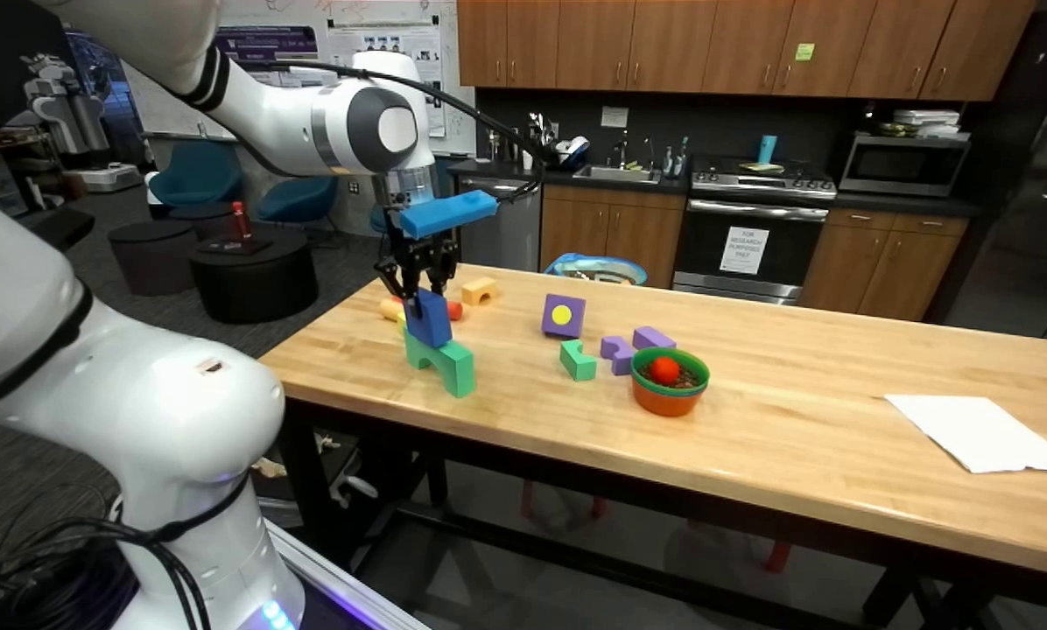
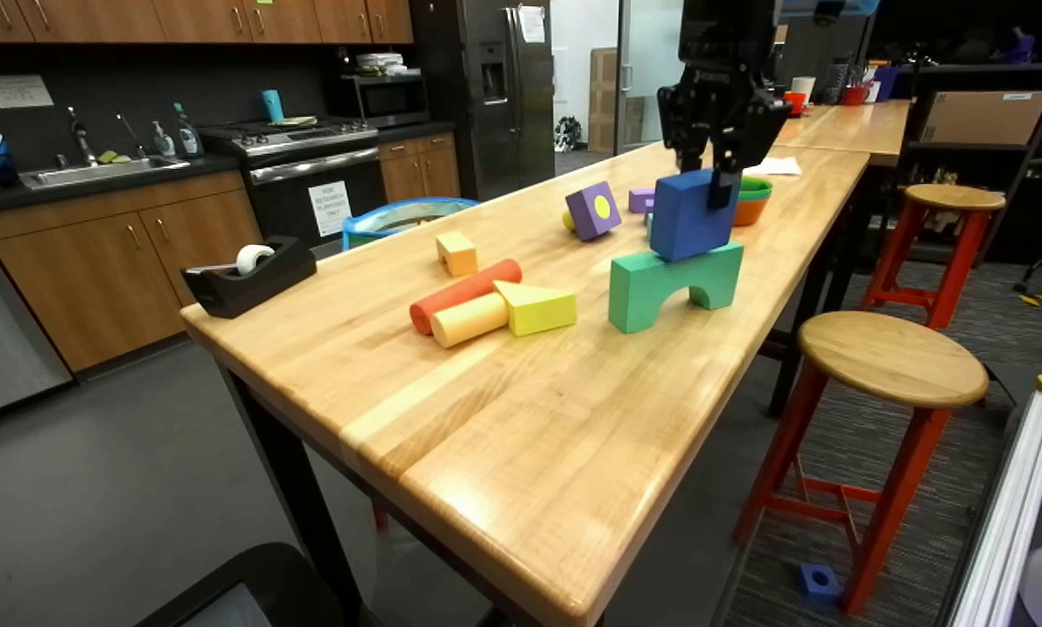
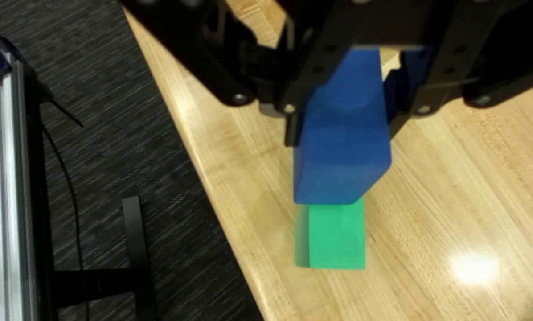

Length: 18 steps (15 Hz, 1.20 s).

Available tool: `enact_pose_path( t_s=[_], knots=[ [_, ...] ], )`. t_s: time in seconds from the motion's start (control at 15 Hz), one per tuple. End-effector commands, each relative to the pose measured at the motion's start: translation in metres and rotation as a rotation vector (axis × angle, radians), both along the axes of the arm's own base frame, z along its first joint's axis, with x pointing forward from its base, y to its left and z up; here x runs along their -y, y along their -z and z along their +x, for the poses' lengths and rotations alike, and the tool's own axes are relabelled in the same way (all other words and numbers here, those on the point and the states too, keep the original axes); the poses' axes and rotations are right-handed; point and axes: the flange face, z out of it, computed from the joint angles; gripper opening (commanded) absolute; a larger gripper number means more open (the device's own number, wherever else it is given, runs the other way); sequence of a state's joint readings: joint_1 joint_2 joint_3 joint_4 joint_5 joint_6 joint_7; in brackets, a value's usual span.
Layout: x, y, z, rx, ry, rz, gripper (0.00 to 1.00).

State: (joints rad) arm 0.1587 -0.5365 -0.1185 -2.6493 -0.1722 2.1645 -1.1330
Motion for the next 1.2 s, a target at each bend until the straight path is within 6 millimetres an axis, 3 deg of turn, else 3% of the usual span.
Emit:
enact_pose_path(
  t_s=[0.0,1.13],
  knots=[
    [0.0009,0.0027,0.0040,-0.012,-0.004,0.012,0.16],
    [0.0059,-0.0044,0.0066,0.005,0.012,0.036,0.16]
  ],
)
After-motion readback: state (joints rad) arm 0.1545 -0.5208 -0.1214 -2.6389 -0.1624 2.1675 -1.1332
